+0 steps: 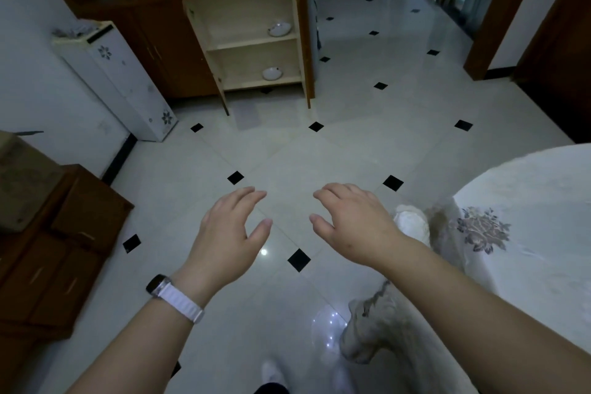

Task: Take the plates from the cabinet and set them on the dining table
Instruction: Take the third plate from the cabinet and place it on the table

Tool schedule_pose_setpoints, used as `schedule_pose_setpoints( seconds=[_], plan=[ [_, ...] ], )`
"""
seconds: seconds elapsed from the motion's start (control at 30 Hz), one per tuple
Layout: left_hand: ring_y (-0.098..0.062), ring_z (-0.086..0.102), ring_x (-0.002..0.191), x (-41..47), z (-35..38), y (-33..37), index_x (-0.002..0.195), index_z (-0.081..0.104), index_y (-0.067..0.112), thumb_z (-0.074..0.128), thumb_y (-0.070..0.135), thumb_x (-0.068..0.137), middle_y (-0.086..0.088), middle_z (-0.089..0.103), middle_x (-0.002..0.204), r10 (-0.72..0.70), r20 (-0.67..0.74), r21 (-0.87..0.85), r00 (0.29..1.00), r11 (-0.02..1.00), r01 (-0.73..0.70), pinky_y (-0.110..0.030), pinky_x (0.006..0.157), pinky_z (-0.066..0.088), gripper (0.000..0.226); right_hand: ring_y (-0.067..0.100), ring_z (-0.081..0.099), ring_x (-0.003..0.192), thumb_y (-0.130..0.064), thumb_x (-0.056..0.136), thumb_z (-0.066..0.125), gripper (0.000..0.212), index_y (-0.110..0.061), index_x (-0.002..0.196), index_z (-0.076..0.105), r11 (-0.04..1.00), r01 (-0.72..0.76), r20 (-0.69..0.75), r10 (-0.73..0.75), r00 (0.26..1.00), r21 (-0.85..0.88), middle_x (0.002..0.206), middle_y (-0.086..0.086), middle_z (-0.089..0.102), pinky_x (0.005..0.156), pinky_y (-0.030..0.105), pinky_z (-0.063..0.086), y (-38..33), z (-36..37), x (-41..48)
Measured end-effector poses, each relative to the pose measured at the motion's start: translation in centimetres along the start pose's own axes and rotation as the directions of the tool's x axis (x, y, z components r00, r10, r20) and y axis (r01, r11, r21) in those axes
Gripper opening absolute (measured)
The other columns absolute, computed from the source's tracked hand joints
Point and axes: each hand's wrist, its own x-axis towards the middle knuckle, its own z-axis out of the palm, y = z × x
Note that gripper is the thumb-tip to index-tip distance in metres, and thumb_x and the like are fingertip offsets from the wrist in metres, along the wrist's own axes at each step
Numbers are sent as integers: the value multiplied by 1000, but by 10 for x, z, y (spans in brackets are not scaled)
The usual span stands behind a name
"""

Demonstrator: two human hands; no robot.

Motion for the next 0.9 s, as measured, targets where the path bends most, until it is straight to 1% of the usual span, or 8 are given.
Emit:
schedule_pose_setpoints(
  seconds=[0.17,0.3,0.4,0.53,0.6,0.7,0.9],
  plan=[
    [-19,40,132,46,1,-36,135,52,26,44,51,88,2,49,142,3,-8,11,1000,1000,-3,-44,110,33,54,22,41,126,-46,97,40,47,-20,136,47,1000,-15,8,15,1000,4,136,-2,49,101,36,30,4,2,51],
    [-23,45,129,94,6,-71,135,53,23,41,52,86,0,52,140,18,-19,-18,1000,1000,-19,-46,108,36,58,20,40,128,-47,97,41,49,-21,138,45,1000,-19,25,20,999,-8,139,-4,47,103,35,29,4,12,99],
    [-21,45,129,139,9,-102,136,53,23,40,53,87,1,53,140,31,-14,-52,999,998,-32,-45,108,36,59,19,38,131,-49,96,41,52,-23,141,43,999,-23,41,24,999,-32,142,-5,46,106,35,28,3,17,146],
    [-24,47,126,207,2,-151,132,56,22,42,51,87,-2,55,137,62,-24,-46,998,997,-63,-48,105,39,56,19,37,133,-50,96,41,52,-23,141,44,997,-49,43,52,998,-66,145,-4,45,108,35,27,-7,24,218],
    [-25,50,123,236,-5,-172,129,58,20,44,47,87,-4,57,134,92,-43,-26,995,995,-93,-48,103,41,52,20,39,133,-53,95,35,55,-23,140,46,995,-54,38,57,998,-78,144,-3,46,107,36,28,-15,23,252],
    [-25,53,119,276,-14,-200,124,62,19,45,43,87,-3,60,129,159,-51,2,986,987,-159,-44,101,40,47,20,41,132,-59,88,21,67,-23,137,49,994,-70,3,71,997,-79,142,-3,49,105,37,30,-28,18,299],
    [-24,50,124,336,-26,-232,125,61,20,44,45,88,-2,58,132,178,-57,-8,982,984,-178,-42,104,37,48,17,40,132,-61,87,17,69,-25,138,48,991,-88,-1,89,996,-100,143,-5,47,106,35,29,-33,14,367]
  ],
)
